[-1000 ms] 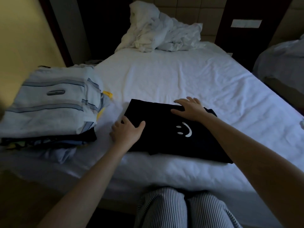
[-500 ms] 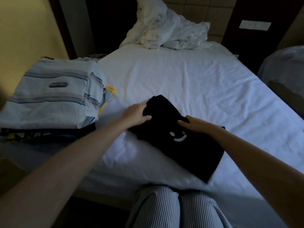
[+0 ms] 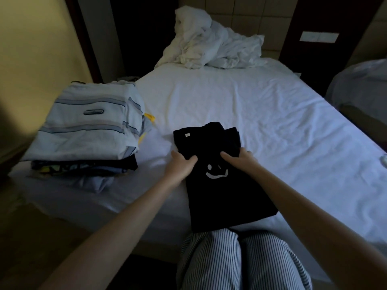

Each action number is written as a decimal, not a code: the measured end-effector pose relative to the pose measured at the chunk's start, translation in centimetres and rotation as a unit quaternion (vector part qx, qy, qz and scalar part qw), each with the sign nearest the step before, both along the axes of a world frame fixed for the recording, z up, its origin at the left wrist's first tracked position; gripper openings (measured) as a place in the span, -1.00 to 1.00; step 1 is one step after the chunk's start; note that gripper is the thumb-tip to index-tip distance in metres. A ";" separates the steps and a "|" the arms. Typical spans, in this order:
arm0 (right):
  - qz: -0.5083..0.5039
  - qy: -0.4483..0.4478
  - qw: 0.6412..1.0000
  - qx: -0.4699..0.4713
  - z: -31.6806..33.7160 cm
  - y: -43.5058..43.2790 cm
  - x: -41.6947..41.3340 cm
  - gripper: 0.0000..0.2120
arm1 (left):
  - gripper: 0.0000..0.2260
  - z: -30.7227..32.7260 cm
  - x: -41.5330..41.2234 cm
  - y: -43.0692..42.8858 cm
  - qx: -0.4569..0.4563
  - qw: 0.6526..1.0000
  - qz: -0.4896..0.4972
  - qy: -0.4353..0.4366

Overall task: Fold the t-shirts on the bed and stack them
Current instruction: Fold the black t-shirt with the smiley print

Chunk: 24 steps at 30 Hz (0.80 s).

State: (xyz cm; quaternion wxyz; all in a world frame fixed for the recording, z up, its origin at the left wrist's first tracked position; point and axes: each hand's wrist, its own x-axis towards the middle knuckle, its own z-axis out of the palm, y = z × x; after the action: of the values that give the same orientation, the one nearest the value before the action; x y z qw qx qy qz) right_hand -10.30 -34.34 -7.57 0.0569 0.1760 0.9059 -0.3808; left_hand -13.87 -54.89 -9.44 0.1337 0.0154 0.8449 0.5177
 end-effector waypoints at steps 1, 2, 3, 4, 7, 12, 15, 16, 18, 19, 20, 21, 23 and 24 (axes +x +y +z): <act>-0.010 0.008 0.999 0.031 -0.1 -0.5 0.2 -0.34 | -0.46 -0.3 0.8 0.4 0.058 0.998 0.006 -0.002; -0.024 0.023 0.999 0.030 -0.4 -0.7 0.2 -0.38 | -0.51 -0.5 1.3 0.9 0.117 0.993 0.014 -0.018; -0.041 0.029 0.999 -0.007 -0.3 -0.9 0.4 -0.44 | -0.55 -0.5 1.6 1.4 0.171 0.983 0.025 -0.055; -0.065 0.033 0.994 -0.082 -0.2 -0.9 0.5 -0.49 | -0.59 -0.3 1.7 1.7 0.218 0.971 0.040 -0.094; -0.126 -0.012 0.941 -0.315 1.1 -0.4 1.5 -0.57 | -0.83 1.3 1.8 1.4 0.277 0.934 0.044 -0.220; -0.138 0.005 0.859 -0.492 1.8 -0.9 3.9 -0.79 | -0.81 2.7 1.9 -0.8 0.356 0.903 -0.003 -0.239; -0.126 0.082 0.849 -0.506 1.7 -2.1 4.6 -0.78 | -0.76 3.5 1.9 -2.3 0.364 0.902 -0.048 -0.226; -0.120 0.102 0.857 -0.491 1.8 -2.6 4.6 -0.76 | -0.73 3.9 1.6 -2.7 0.367 0.904 -0.056 -0.211; -0.102 0.122 0.869 -0.468 2.7 -3.7 4.4 -0.76 | -0.66 5.1 1.0 -3.5 0.377 0.909 -0.062 -0.170; -0.095 0.127 0.873 -0.462 3.3 -4.3 4.2 -0.76 | -0.65 6.0 0.8 -3.9 0.379 0.911 -0.064 -0.151; -0.085 0.133 0.877 -0.455 4.2 -4.9 3.9 -0.77 | -0.63 6.9 0.6 -4.4 0.379 0.913 -0.068 -0.136; -0.076 0.140 0.880 -0.447 5.2 -5.6 3.5 -0.77 | -0.63 7.9 0.4 -4.9 0.377 0.916 -0.069 -0.121; -0.054 0.160 0.878 -0.447 7.1 -6.9 2.1 -0.76 | -0.63 10.1 -0.4 -6.3 0.377 0.919 -0.072 -0.093; -0.045 0.170 0.875 -0.451 8.1 -7.7 1.2 -0.74 | -0.63 11.4 -1.0 -7.1 0.375 0.921 -0.074 -0.080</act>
State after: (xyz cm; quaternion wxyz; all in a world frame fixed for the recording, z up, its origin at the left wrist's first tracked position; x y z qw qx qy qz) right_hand -9.10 -42.00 0.49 -0.0416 0.1039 0.6226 -0.7745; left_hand -14.89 -62.04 1.96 0.2232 0.0859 0.5721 0.7846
